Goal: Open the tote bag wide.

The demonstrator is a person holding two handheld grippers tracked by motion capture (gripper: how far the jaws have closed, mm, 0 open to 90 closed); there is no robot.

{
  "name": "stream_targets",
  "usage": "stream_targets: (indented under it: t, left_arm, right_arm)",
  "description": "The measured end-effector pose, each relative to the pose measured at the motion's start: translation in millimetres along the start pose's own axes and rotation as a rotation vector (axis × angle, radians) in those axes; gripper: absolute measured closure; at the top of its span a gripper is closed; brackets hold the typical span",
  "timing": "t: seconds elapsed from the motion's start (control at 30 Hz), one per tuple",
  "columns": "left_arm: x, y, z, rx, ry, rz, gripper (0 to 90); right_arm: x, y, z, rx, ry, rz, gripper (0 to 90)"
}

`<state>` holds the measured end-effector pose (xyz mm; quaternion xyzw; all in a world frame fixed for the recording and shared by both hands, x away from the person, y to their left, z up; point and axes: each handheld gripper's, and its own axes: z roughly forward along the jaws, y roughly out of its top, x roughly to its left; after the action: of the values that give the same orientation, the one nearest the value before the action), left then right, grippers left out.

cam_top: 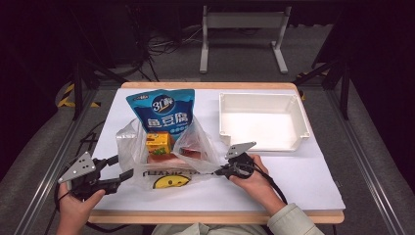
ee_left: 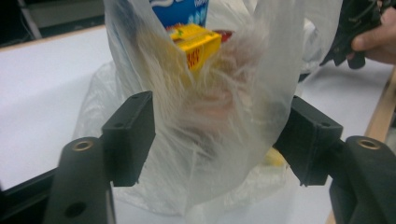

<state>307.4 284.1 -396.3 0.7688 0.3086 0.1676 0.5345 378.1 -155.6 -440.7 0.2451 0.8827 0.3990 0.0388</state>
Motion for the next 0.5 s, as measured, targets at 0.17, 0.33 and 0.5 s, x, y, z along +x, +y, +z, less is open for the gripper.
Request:
stream_targets:
  t: [0.17, 0.33, 0.5]
  left_arm:
    - [0.5, -1.6, 3.1, -0.002, -0.019, 0.007, 60.0]
    - [5.7, -8.5, 7.4, 0.054, -0.031, -0.01, 88.5]
    - [11.9, -18.8, 13.8, 0.122, -0.045, -0.052, 90.0]
  right_arm:
    - [0.0, -0.1, 0.4, 0.001, 0.002, 0.0, 87.6]
    - [0.0, 0.1, -0.3, -0.001, 0.002, 0.001, 87.7]
    - [-0.8, -0.7, 0.0, 0.002, 0.004, -0.001, 88.6]
